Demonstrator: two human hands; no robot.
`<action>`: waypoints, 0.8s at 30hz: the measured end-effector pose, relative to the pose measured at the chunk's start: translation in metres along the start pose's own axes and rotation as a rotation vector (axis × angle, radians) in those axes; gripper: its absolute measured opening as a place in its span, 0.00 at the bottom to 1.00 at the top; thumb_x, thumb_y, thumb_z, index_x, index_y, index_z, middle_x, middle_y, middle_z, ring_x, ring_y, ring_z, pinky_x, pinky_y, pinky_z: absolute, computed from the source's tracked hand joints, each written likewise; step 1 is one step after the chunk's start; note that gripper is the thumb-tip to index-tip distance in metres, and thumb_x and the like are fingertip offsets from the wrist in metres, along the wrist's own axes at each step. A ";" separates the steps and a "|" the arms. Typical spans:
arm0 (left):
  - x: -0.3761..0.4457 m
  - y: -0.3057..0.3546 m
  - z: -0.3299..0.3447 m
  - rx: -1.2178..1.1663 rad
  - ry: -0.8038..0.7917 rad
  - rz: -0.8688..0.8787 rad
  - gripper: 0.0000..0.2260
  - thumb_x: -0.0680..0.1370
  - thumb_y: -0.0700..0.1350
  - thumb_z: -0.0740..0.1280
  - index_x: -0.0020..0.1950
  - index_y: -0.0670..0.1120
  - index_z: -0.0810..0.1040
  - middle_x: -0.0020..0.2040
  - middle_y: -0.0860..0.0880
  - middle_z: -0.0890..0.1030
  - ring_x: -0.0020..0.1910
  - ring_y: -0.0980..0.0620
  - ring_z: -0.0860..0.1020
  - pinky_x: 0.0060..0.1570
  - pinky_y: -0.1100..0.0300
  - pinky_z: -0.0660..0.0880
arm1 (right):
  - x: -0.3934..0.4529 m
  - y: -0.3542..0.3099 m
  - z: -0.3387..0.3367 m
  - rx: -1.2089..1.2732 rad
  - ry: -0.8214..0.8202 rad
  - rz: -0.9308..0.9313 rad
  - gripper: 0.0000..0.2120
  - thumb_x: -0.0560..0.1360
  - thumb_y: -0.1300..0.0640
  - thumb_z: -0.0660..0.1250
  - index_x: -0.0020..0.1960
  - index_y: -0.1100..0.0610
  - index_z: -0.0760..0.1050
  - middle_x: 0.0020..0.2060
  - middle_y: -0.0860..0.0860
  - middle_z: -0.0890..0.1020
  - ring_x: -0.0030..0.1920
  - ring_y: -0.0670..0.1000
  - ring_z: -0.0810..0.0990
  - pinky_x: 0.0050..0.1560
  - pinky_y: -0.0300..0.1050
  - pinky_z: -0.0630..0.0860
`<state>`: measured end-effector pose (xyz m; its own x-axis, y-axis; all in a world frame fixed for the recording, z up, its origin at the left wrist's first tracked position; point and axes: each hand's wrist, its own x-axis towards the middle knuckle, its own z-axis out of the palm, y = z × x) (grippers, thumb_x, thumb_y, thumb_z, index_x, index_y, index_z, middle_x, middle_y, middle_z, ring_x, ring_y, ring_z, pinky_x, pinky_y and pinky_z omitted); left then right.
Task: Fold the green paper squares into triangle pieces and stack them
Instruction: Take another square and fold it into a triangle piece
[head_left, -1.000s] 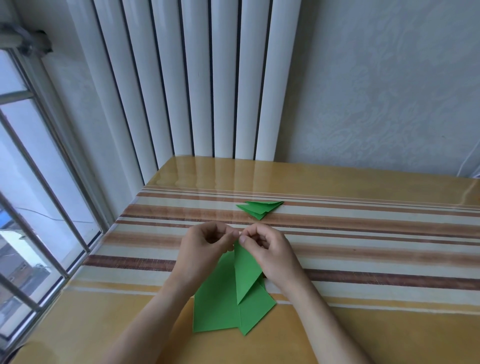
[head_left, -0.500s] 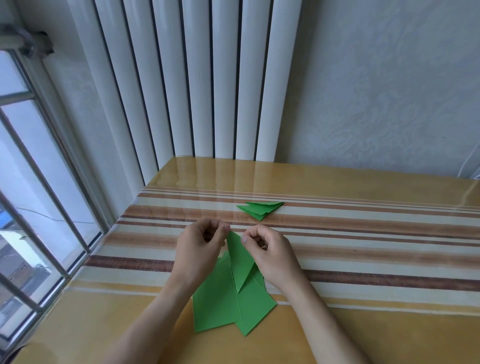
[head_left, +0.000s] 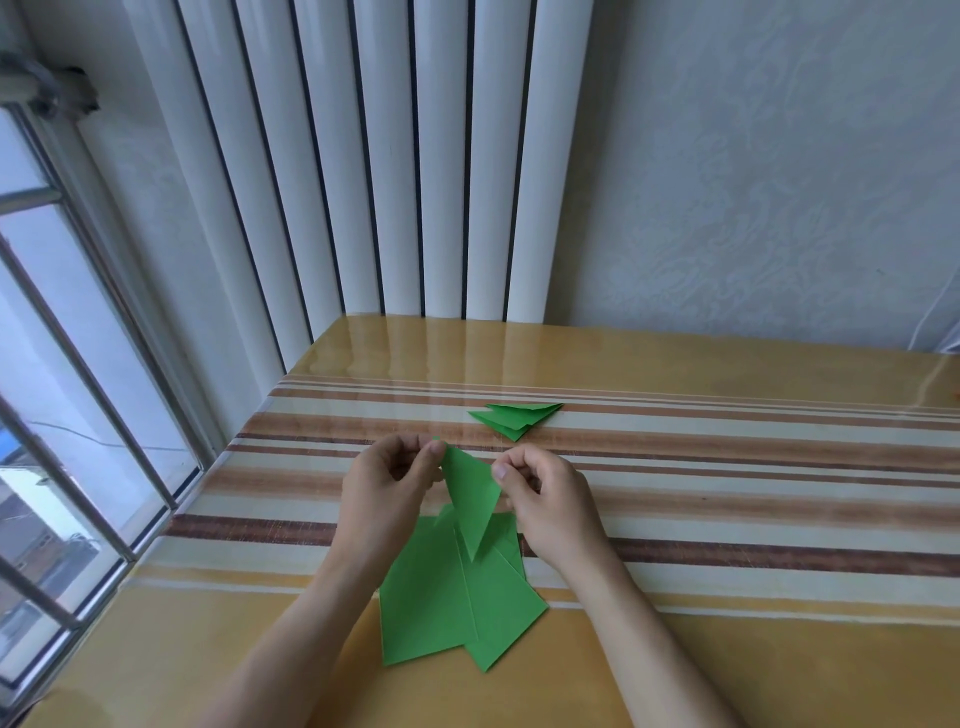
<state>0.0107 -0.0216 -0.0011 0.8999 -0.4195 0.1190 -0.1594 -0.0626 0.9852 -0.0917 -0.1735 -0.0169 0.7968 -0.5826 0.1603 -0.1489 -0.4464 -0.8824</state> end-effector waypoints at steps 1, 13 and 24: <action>-0.001 0.000 0.001 0.000 -0.045 -0.002 0.05 0.81 0.44 0.71 0.48 0.45 0.85 0.41 0.50 0.87 0.40 0.56 0.85 0.43 0.65 0.80 | 0.000 0.001 0.000 0.021 0.015 0.008 0.06 0.83 0.54 0.68 0.47 0.50 0.80 0.41 0.46 0.83 0.44 0.49 0.83 0.45 0.44 0.78; -0.002 -0.002 0.000 0.229 -0.185 0.021 0.11 0.82 0.45 0.69 0.41 0.45 0.84 0.31 0.51 0.83 0.30 0.58 0.77 0.34 0.65 0.73 | 0.001 -0.001 -0.001 0.292 0.078 0.093 0.03 0.81 0.59 0.71 0.49 0.55 0.82 0.39 0.50 0.86 0.40 0.48 0.85 0.50 0.48 0.84; 0.002 -0.006 0.002 0.381 -0.113 0.174 0.10 0.84 0.45 0.66 0.42 0.48 0.75 0.27 0.53 0.74 0.26 0.56 0.68 0.27 0.64 0.63 | 0.000 -0.003 -0.001 0.352 0.011 0.121 0.03 0.79 0.63 0.72 0.49 0.57 0.83 0.39 0.55 0.87 0.38 0.49 0.85 0.46 0.47 0.85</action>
<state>0.0128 -0.0238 -0.0069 0.7996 -0.5488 0.2437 -0.4622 -0.3035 0.8332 -0.0921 -0.1730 -0.0134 0.7792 -0.6249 0.0488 -0.0293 -0.1141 -0.9930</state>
